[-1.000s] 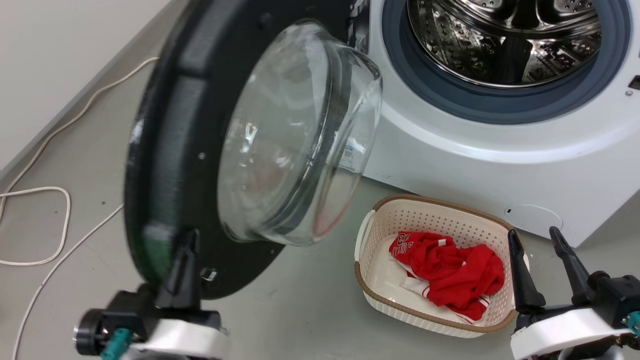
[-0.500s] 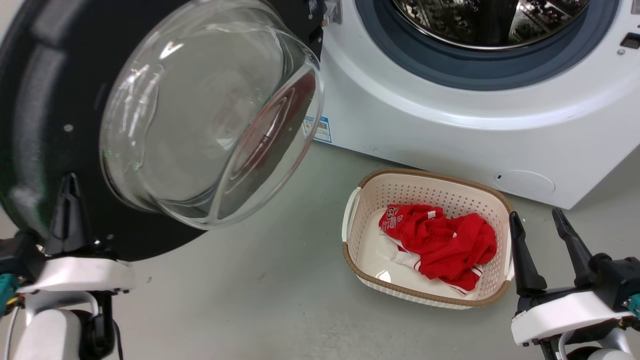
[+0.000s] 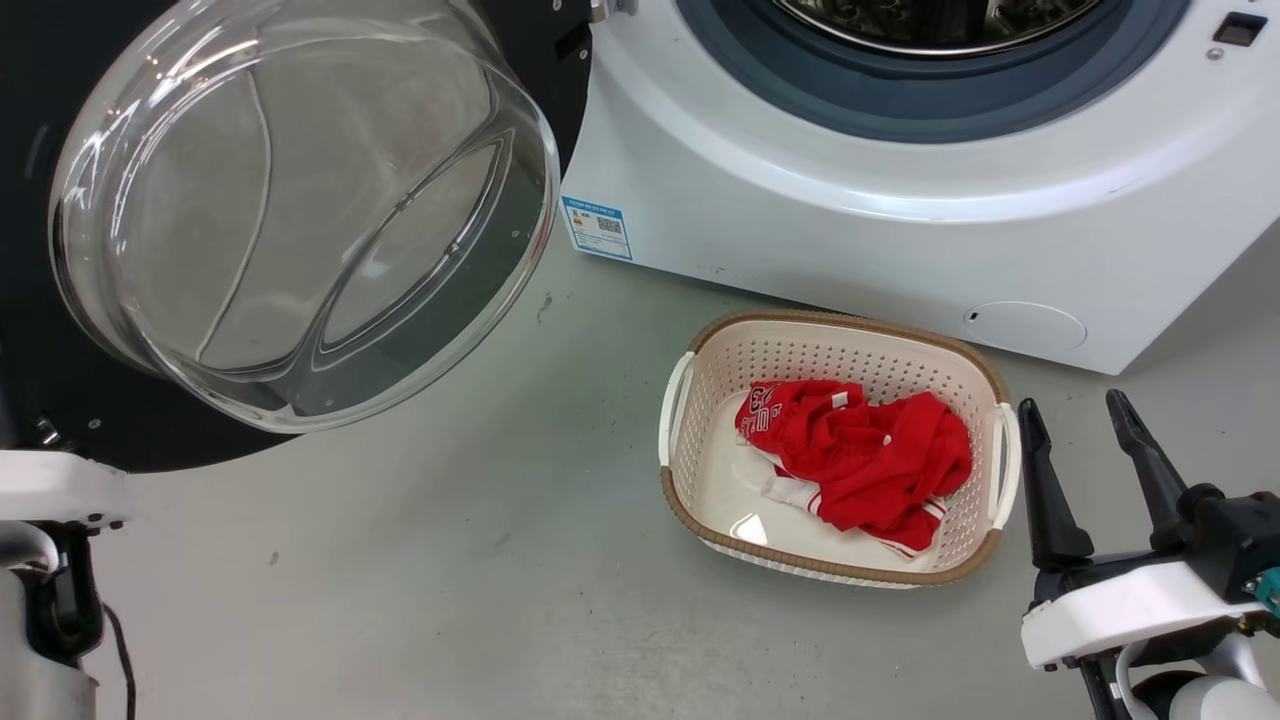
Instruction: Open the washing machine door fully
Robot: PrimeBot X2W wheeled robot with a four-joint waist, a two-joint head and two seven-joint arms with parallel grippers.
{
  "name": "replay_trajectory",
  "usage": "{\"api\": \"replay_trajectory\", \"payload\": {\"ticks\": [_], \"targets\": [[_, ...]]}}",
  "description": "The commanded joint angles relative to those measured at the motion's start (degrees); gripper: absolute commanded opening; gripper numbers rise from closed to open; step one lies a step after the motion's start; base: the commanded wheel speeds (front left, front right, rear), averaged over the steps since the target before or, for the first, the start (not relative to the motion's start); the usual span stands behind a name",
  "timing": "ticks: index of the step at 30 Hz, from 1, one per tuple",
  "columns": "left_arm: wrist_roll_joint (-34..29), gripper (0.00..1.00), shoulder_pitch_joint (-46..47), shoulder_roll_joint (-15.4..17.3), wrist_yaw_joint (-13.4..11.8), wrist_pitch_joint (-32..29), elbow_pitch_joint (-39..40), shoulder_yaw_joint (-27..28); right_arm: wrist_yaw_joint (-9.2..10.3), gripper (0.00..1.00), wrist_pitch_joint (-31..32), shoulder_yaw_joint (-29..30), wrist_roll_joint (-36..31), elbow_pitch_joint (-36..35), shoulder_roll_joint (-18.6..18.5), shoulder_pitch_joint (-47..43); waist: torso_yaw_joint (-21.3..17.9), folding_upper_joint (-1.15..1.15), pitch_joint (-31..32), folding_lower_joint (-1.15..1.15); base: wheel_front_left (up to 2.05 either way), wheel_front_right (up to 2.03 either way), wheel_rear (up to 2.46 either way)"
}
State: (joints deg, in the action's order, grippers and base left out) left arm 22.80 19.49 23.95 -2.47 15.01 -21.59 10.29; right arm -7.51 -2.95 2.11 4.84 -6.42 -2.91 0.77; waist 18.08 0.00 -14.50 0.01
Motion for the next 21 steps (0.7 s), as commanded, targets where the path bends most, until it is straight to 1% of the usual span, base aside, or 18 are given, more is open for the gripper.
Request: {"api": "replay_trajectory", "payload": {"ticks": [1, 2, 6, 13, 17, 18, 19, 21], "targets": [[-0.59, 0.00, 0.50, 0.26, 0.26, 0.23, -0.22, 0.76, 0.04, 1.00, -0.37, -0.12, 0.09, 0.28, 0.07, 0.32, -0.44, 0.00, 0.55, -0.01, 0.00, 0.00, 0.00], [-0.59, 0.00, 0.50, 0.26, 0.26, 0.23, -0.22, 0.76, 0.04, 1.00, -0.37, -0.12, 0.09, 0.28, 0.07, 0.32, -0.44, 0.00, 0.55, -0.01, 0.00, 0.00, 0.00], [-2.33, 0.00, -2.59, -1.45, 0.00, 0.24, 1.78, 1.81, 0.04, 1.00, -0.99, -0.04, 0.97, 1.07, 0.07, -0.12, -1.11, 0.00, 2.07, -0.01, 0.00, 0.00, 0.00], [-5.69, 0.00, -10.63, -6.68, -1.12, 0.20, 9.72, 2.11, 0.04, 1.00, -1.95, -0.59, 2.07, 2.75, 0.07, -0.98, -2.42, 0.00, 5.76, -0.01, 0.00, 0.00, 0.00], [-6.19, 0.00, -15.25, -10.02, -0.99, 0.20, 13.57, 1.32, 0.04, 1.00, -2.17, -1.10, 2.75, 3.56, 0.07, -1.75, -3.43, 0.00, 7.60, -0.01, 0.00, 0.00, 0.00], [-6.41, 0.63, -18.09, -11.95, -0.98, 0.20, 15.29, 0.42, 0.04, 1.00, -2.27, -1.45, 2.96, 3.95, 0.07, -2.16, -4.19, 0.00, 8.90, -0.01, 0.00, 0.00, 0.00], [-6.47, 1.00, -18.76, -12.67, -0.83, 0.20, 15.84, -0.01, 0.04, 1.00, -2.25, -1.51, 2.94, 3.98, 0.07, -2.23, -4.45, 0.00, 9.22, -0.01, 0.00, 0.00, 0.00], [-6.73, 1.00, -20.19, -13.80, -0.88, 0.20, 16.64, -0.82, 0.04, 1.00, -2.27, -1.49, 2.82, 4.02, 0.07, -2.66, -4.98, 0.00, 9.89, -0.01, 0.00, 0.00, 0.00]]}}
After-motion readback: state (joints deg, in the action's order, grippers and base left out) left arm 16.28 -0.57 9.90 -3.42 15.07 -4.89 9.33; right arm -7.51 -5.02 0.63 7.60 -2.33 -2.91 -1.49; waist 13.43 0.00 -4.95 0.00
